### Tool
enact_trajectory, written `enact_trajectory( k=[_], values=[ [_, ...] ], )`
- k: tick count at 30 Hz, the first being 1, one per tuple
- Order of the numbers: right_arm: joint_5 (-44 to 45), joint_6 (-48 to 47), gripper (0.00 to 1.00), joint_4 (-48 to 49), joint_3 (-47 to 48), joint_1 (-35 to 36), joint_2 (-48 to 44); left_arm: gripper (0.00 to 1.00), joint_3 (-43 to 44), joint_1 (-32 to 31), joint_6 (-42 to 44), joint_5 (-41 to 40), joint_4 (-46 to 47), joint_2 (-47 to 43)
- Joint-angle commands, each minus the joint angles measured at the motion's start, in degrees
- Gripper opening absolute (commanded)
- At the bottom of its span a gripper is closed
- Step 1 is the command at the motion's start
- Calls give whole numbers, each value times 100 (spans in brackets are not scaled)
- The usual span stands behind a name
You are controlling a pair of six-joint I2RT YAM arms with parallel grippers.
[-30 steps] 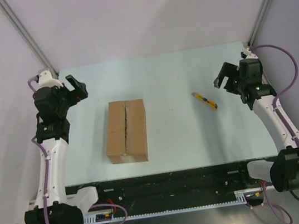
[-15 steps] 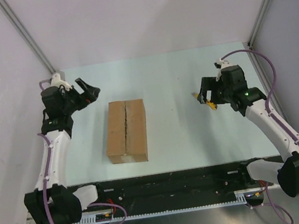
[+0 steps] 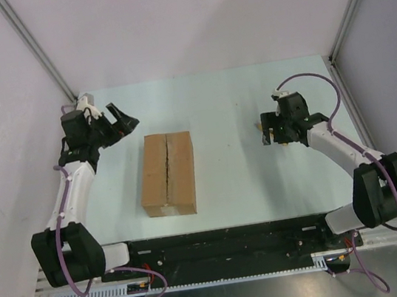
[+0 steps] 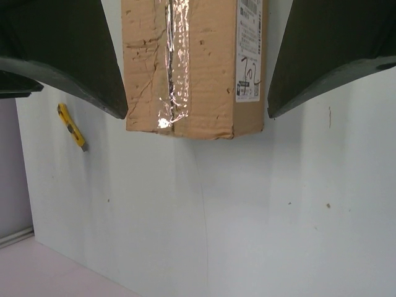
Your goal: Unpack the express box
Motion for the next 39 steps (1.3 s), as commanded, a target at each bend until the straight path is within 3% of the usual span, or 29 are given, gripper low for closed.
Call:
enact_trajectory(
  k=[1,5,10,17,24,28,34,39],
  values=[
    [439,-572,85,668,129,-208,207,100,464,-5,-176,327,124,143],
    [343,-880,84,1125,121,-533,778,100,421,4,-291,442,132,248],
    [-940,-722,81,1363,340,-955,1377,100,544,-5,-168,591,132,301],
    [-1003,-784,81,1548,507,-894,1974,100,623,-5,-97,609,132,442],
    [-30,-828,72,1143,885,-552,2511,100,597,4,-1,486,132,460],
    [403,-942,64,1056,920,-297,2616,100,588,-5,-9,486,124,468],
    [614,-741,36,774,947,-182,2704,100,561,-5,-71,556,124,468],
    [605,-661,18,633,938,-174,2906,100,526,-13,-159,670,132,389]
  ],
)
